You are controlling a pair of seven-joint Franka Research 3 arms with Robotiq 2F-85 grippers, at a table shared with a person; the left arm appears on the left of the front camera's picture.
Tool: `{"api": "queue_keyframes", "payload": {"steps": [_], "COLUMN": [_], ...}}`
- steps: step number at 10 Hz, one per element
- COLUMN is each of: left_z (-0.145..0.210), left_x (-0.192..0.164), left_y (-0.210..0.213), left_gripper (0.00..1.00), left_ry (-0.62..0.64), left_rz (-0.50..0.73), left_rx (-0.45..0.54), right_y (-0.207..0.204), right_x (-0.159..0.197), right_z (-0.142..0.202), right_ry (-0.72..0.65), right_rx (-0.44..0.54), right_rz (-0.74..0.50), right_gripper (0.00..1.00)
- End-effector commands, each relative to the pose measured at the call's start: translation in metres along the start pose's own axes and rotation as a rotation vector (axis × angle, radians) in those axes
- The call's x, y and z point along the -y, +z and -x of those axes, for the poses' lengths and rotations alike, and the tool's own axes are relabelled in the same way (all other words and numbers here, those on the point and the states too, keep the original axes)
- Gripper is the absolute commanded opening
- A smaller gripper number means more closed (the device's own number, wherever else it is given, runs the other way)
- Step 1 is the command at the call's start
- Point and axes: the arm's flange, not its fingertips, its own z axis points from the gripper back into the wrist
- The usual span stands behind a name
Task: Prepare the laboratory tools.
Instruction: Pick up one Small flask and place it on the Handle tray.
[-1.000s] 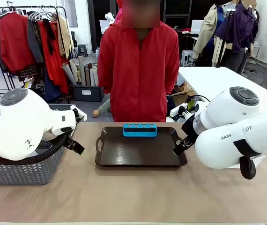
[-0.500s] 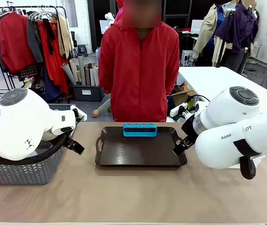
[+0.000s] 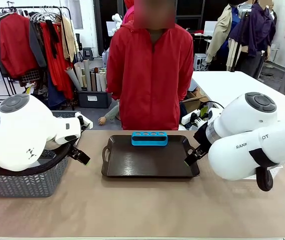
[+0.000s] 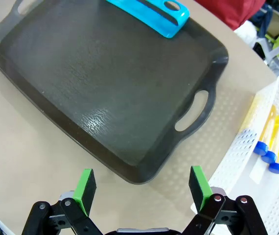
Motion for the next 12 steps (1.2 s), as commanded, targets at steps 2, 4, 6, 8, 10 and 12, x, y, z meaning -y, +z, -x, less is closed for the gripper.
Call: {"api": "queue_keyframes", "payload": {"steps": [2,4,6,8,10,12], "left_z": [0.0,0.0,0.0,-0.007,-0.02,-0.034], "left_x": [0.0,0.0,0.0,-0.003,0.001,-0.001], "left_y": [0.0,0.0,0.0,0.014,0.026,0.044], "left_gripper": [1.0,1.0,1.0,1.0,1.0,1.0], "left_ry": [0.0,0.0,0.0,-0.036,-0.052,-0.091], "left_rz": [0.0,0.0,0.0,0.064,0.164,0.253], "left_rx": [0.0,0.0,0.0,-0.033,-0.047,-0.061], "right_y": [0.0,0.0,0.0,-0.002,0.008,0.026], "right_x": [0.0,0.0,0.0,-0.01,-0.006,-0.004], "right_z": [0.0,0.0,0.0,-0.002,-0.009,-0.019], "right_ry": [-0.001,-0.001,0.0,0.02,0.048,0.076], "right_rx": [0.0,0.0,0.0,-0.01,-0.015,0.018], "right_rz": [0.0,0.0,0.0,-0.056,-0.134,-0.192], "right_gripper": [1.0,1.0,1.0,1.0,1.0,1.0]}}
